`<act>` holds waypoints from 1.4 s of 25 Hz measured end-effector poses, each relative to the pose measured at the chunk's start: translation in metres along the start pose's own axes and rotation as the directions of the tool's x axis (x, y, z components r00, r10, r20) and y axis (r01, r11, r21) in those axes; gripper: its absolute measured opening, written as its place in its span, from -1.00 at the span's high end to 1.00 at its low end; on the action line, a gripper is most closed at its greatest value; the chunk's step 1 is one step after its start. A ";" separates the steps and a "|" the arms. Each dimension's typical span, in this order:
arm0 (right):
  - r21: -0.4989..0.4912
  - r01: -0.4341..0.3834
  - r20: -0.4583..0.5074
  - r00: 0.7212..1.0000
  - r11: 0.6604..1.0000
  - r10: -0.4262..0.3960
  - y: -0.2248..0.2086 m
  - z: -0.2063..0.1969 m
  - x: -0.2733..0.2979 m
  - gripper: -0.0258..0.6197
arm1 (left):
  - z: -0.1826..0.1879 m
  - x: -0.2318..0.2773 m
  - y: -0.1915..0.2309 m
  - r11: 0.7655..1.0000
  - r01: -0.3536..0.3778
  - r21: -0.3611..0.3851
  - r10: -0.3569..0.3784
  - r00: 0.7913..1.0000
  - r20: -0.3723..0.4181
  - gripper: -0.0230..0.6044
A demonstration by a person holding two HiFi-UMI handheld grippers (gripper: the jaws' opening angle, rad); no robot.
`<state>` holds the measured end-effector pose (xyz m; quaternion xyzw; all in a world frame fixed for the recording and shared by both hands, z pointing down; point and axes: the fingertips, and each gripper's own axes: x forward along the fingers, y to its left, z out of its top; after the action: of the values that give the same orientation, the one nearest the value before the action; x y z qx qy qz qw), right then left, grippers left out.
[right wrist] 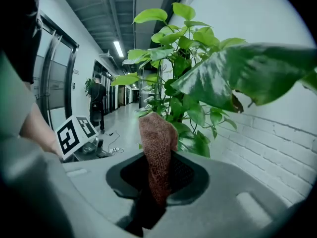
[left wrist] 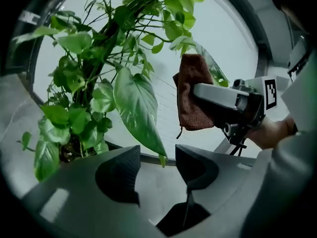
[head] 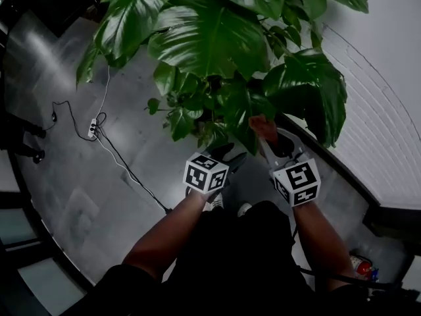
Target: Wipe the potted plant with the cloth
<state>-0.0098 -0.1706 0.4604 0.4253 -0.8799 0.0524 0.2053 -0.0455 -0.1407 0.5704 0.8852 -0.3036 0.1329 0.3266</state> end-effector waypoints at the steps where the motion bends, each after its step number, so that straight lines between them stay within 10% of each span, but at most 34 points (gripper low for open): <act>1: -0.004 0.007 -0.001 1.000 1.000 -0.007 -0.001 -0.001 0.003 0.70 | -0.003 0.008 0.001 0.999 0.021 -0.025 -0.021 1.000 -0.008 0.14; 8: 0.005 0.010 0.006 1.000 1.000 -0.010 -0.010 -0.002 0.007 0.70 | -0.032 0.053 -0.005 0.967 0.119 -0.223 -0.130 0.991 -0.035 0.01; 12: 0.000 -0.020 -0.011 1.000 1.000 0.020 -0.013 -0.008 0.010 0.70 | -0.036 0.066 0.001 0.966 0.078 -0.248 -0.087 0.996 -0.025 0.12; 18: -0.023 -0.052 -0.038 0.998 0.998 0.051 -0.014 -0.019 0.020 0.70 | -0.026 0.070 -0.006 0.979 0.060 -0.193 -0.063 0.998 -0.008 0.86; 35: -0.401 -0.017 -0.026 1.000 0.916 0.007 0.031 0.036 0.097 0.70 | -0.020 -0.032 0.004 0.965 0.088 -0.249 -0.090 0.996 0.005 0.87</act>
<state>-0.0983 -0.2311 0.4698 0.3682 -0.8721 -0.1225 0.2981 -0.0736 -0.1160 0.5738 0.8496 -0.2769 0.0817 0.4415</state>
